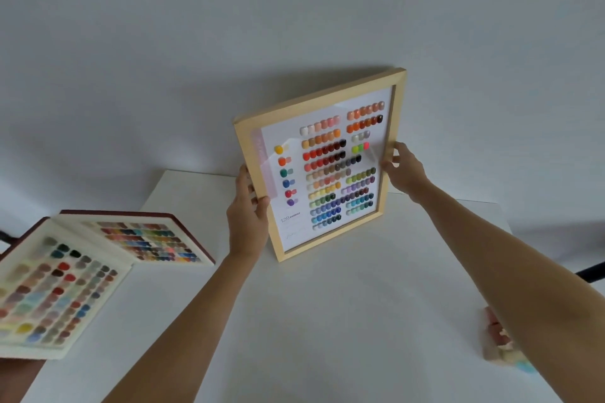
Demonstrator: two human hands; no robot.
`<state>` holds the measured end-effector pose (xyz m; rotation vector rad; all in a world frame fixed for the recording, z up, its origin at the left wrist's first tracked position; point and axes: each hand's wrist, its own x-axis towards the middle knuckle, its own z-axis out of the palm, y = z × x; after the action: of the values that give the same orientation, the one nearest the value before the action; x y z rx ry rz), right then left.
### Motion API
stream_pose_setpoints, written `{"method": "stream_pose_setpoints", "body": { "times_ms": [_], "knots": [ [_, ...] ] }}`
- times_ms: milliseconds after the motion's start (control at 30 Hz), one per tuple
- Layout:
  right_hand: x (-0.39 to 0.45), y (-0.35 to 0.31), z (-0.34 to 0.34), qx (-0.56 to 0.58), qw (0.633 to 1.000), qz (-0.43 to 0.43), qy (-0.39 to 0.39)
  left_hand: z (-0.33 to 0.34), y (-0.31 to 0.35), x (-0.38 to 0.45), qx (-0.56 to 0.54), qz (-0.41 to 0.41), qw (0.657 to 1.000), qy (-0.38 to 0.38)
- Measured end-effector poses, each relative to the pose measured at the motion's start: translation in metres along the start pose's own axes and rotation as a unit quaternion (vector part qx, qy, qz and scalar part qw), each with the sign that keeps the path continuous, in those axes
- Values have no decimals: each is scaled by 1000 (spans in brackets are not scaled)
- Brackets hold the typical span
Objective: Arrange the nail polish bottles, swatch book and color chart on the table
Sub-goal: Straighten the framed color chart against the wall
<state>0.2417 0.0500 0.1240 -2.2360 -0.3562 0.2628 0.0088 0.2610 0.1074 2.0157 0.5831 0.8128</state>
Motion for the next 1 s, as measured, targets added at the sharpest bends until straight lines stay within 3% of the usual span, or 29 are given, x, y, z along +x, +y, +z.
{"method": "stream_pose_setpoints", "body": {
  "times_ms": [400,1000],
  "knots": [
    [-2,26,-4,-4,1000,-10,29,8,-8,38,2,11,1000,-9],
    [-8,45,-8,57,987,22,148,48,-1,116,14,10,995,-103]
  ]
}}
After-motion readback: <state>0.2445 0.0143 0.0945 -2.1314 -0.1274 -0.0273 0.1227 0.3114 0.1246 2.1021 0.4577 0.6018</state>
